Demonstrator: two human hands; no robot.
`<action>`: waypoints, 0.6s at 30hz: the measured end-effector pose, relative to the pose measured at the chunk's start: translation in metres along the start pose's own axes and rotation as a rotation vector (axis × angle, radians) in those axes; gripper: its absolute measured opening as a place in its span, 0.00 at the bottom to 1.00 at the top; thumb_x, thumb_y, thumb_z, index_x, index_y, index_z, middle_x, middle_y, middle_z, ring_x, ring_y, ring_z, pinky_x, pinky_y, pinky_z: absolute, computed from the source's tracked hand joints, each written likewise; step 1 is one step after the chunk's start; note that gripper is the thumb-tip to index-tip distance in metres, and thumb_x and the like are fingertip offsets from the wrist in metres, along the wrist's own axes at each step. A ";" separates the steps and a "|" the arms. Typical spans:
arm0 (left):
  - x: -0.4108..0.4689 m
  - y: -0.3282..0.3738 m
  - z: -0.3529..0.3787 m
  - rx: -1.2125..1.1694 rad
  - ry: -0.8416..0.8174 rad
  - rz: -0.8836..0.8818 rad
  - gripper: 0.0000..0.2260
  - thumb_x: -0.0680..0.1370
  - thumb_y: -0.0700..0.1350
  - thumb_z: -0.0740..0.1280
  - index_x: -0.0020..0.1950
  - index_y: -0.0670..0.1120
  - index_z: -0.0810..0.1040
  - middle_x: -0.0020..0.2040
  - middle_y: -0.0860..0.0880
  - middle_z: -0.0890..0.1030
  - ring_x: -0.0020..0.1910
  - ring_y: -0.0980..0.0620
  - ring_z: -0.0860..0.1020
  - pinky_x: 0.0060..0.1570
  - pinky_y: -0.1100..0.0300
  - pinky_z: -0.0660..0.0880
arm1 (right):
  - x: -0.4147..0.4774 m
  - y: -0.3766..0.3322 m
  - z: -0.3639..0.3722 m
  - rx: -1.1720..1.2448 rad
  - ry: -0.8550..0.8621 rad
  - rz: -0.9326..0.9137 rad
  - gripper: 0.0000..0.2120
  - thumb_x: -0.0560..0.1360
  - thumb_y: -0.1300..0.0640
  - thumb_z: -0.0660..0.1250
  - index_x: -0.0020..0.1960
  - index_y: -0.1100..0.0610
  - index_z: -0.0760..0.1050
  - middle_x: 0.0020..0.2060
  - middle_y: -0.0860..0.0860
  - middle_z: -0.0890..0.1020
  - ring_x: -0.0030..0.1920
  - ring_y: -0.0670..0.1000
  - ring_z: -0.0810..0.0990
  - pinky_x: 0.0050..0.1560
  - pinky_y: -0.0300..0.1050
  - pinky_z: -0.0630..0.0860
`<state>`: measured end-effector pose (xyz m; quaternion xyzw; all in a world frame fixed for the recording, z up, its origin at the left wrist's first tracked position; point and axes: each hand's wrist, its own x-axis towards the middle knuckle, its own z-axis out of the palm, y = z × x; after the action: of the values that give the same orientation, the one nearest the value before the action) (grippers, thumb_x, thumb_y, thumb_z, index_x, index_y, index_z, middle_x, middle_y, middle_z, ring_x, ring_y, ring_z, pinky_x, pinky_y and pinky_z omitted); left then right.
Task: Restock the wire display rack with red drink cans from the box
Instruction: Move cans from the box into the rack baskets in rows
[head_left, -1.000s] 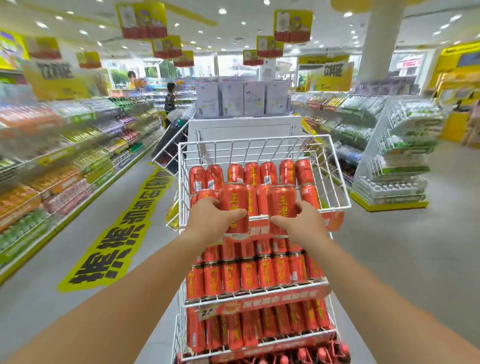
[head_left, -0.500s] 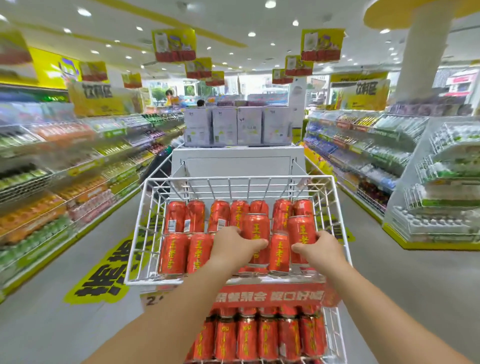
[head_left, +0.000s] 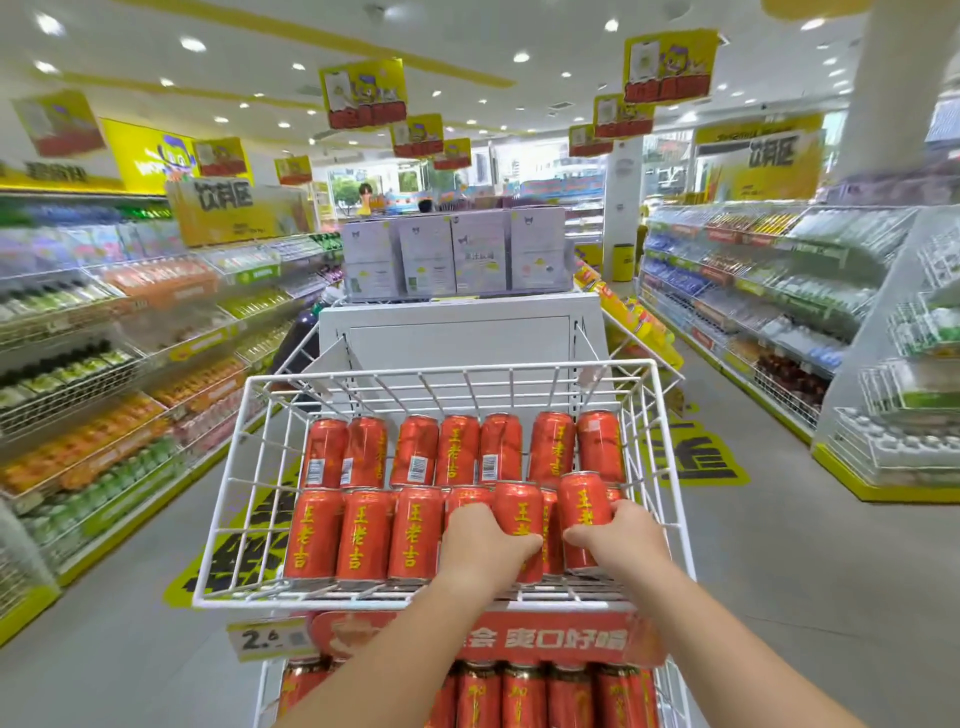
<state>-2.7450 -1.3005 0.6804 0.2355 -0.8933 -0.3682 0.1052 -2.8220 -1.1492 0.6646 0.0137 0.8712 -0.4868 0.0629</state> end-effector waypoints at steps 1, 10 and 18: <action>0.000 0.001 0.003 0.007 -0.001 0.011 0.13 0.70 0.53 0.78 0.36 0.46 0.80 0.38 0.49 0.84 0.39 0.51 0.83 0.42 0.56 0.80 | 0.002 0.001 0.001 0.002 -0.017 0.003 0.17 0.63 0.49 0.80 0.47 0.53 0.78 0.40 0.50 0.83 0.39 0.51 0.82 0.37 0.43 0.75; 0.005 0.004 0.024 0.062 -0.032 0.044 0.35 0.75 0.55 0.74 0.78 0.52 0.62 0.63 0.44 0.75 0.62 0.43 0.77 0.63 0.49 0.76 | 0.012 0.010 0.005 0.008 -0.137 0.015 0.15 0.68 0.52 0.79 0.47 0.55 0.76 0.43 0.52 0.83 0.41 0.52 0.82 0.37 0.44 0.75; 0.009 0.009 0.028 0.182 -0.101 0.062 0.40 0.81 0.54 0.69 0.84 0.51 0.47 0.80 0.39 0.55 0.74 0.39 0.68 0.70 0.50 0.70 | 0.017 0.016 0.006 0.049 -0.125 0.011 0.25 0.66 0.55 0.81 0.56 0.51 0.71 0.46 0.49 0.82 0.43 0.50 0.82 0.41 0.44 0.77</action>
<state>-2.7660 -1.2820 0.6674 0.1972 -0.9341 -0.2934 0.0496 -2.8373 -1.1465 0.6463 -0.0105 0.8533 -0.5074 0.1192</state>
